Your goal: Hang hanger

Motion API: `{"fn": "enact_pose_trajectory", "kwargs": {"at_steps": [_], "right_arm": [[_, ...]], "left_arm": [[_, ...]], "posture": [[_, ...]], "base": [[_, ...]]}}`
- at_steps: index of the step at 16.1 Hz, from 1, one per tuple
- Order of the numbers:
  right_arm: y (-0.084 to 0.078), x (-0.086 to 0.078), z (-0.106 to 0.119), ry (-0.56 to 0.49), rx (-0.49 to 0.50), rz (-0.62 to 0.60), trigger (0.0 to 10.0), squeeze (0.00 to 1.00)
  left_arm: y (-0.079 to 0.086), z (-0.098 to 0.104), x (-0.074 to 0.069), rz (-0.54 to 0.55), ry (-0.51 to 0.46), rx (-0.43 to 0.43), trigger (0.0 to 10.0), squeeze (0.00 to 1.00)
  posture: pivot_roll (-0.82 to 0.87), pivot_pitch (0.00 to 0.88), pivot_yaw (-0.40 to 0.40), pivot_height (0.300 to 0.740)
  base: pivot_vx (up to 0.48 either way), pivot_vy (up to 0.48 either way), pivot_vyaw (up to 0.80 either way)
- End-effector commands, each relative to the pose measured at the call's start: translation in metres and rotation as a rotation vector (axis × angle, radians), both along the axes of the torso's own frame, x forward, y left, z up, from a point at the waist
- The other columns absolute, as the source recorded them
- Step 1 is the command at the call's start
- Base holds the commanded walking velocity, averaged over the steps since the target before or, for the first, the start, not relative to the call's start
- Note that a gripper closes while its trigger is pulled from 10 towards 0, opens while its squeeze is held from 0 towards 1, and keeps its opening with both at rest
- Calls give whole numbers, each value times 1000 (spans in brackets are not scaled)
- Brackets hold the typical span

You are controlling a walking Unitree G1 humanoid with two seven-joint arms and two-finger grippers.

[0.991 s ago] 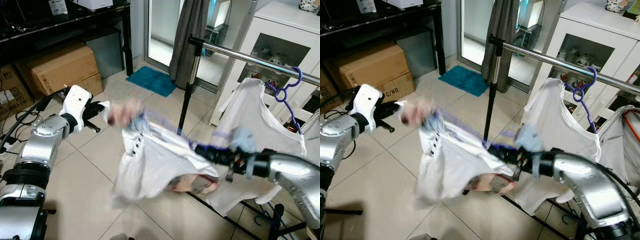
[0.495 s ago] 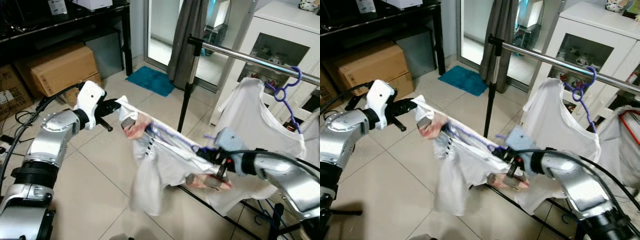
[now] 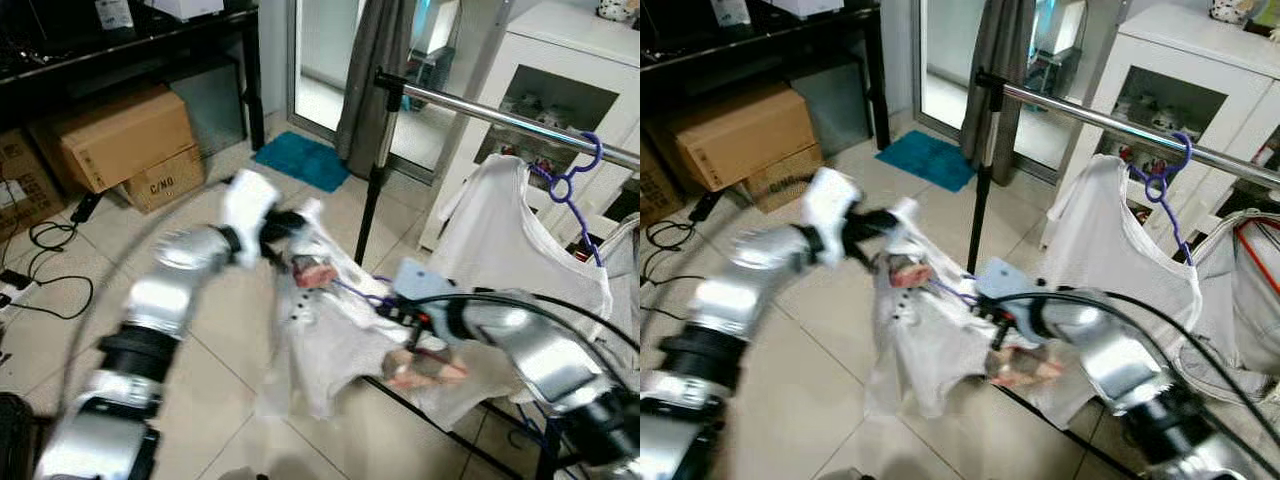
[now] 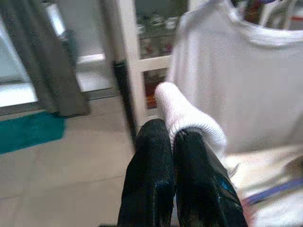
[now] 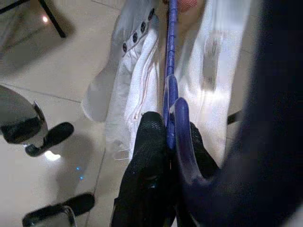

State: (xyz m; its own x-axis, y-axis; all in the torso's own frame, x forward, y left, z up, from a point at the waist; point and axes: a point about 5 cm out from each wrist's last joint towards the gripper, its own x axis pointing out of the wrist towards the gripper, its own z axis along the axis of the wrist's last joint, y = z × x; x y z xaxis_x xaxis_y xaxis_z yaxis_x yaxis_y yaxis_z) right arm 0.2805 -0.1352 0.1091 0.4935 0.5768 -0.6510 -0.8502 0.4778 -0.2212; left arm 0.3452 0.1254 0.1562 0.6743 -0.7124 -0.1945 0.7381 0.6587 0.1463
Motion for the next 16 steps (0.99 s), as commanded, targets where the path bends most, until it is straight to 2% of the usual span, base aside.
{"fn": "enact_pose_trajectory", "kwargs": {"at_steps": [1, 2, 3, 5, 7, 8, 9, 10, 11, 12, 13, 14, 15, 16], "right_arm": [[4, 3, 2, -12, -15, -10, 0, 0], [12, 4, 2, -19, 2, -25, 0, 0], [26, 6, 5, -4, 125, -75, 0, 0], [33, 7, 6, 6, 252, -152, 0, 0], [32, 8, 12, 25, 469, -256, 0, 0], [30, 7, 13, 42, 506, -266, 0, 0], [28, 3, 12, 107, 627, -305, 0, 0], [26, -3, 3, 160, 619, -307, 0, 0], [24, -7, -8, 181, 530, -298, 0, 0], [13, -17, -33, 159, 235, -239, 0, 0], [-3, -22, -50, 130, 19, -201, 0, 0], [-10, -18, -50, 122, 39, -276, 0, 0], [-11, -8, -38, 82, 121, -347, 0, 0], [-12, -1, -27, 42, 153, -362, 0, 0]], "left_arm": [[-11, 14, 4, -17, -49, -5, 0, 0], [-22, 15, 3, -33, -49, -26, 0, 0], [-31, 15, 2, -44, -51, -37, 0, 0], [-31, 14, 2, -23, -63, -43, 0, 0], [-19, 10, 2, 16, -63, -15, 0, 0], [-14, 10, 3, 33, -64, -14, 0, 0], [0, 12, 5, 88, -71, -24, 0, 0], [6, 15, 6, 115, -77, -38, 0, 0], [9, 16, 6, 123, -81, -44, 0, 0], [14, 20, 7, 135, -93, -46, 0, 0], [19, 24, 8, 143, -100, -44, 0, 0], [23, 26, 8, 147, -106, -35, 0, 0], [26, 23, 6, 135, -100, 2, 0, 0], [26, 15, 3, 121, -85, 44, 0, 0]], "posture": [[-144, 0, -29, 740], [-145, 0, -29, 740], [-150, 0, -26, 740], [-151, 0, -25, 740], [-153, 0, -22, 740], [-155, 0, -20, 740], [-157, 0, -18, 740], [-156, 0, -18, 740], [-156, 0, -18, 740], [-155, 0, -18, 740], [-153, 0, -19, 740], [-148, 0, -21, 740], [-149, 0, -18, 740], [-149, 0, -17, 740]], "base": [[0, 0, 0], [0, 0, 0], [0, 0, 0], [0, 0, 0], [0, 0, 0], [0, 0, 0], [0, 0, 0], [0, 0, 0], [0, 0, 0], [0, 0, 0], [0, 0, 0], [0, 0, 0], [0, 0, 0], [0, 0, 0]]}}
